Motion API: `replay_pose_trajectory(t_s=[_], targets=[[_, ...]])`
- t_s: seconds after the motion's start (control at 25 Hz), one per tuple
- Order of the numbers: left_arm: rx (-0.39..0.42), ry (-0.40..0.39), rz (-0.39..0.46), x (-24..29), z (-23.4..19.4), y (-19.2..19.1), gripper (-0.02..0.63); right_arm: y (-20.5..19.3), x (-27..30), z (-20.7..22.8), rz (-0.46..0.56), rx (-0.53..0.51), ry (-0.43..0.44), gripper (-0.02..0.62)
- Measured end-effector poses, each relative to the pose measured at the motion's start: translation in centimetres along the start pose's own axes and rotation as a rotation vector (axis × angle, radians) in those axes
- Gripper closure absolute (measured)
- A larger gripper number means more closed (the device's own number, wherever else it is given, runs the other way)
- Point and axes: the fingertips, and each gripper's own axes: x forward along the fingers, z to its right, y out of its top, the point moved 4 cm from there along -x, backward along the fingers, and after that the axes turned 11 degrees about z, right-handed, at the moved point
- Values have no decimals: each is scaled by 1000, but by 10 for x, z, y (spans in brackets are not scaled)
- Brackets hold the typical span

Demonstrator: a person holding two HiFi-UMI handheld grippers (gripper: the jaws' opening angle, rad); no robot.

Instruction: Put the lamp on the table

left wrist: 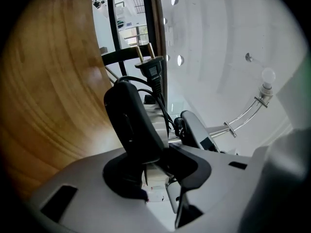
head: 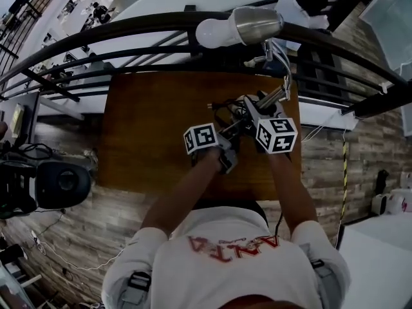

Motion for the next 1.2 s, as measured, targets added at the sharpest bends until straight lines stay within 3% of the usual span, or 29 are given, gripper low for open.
replay_pose_trajectory(t_s=[0.36, 0.8, 1.2], targets=[[-8, 22, 14, 68, -52, 20, 468, -39, 49, 64, -8, 7, 47, 408], [-16, 122, 7, 105, -110, 26, 468, -98, 81, 111, -38, 102, 57, 408], [-25, 194, -10, 111, -130, 24, 468, -122, 85, 125, -52, 178, 55, 408]])
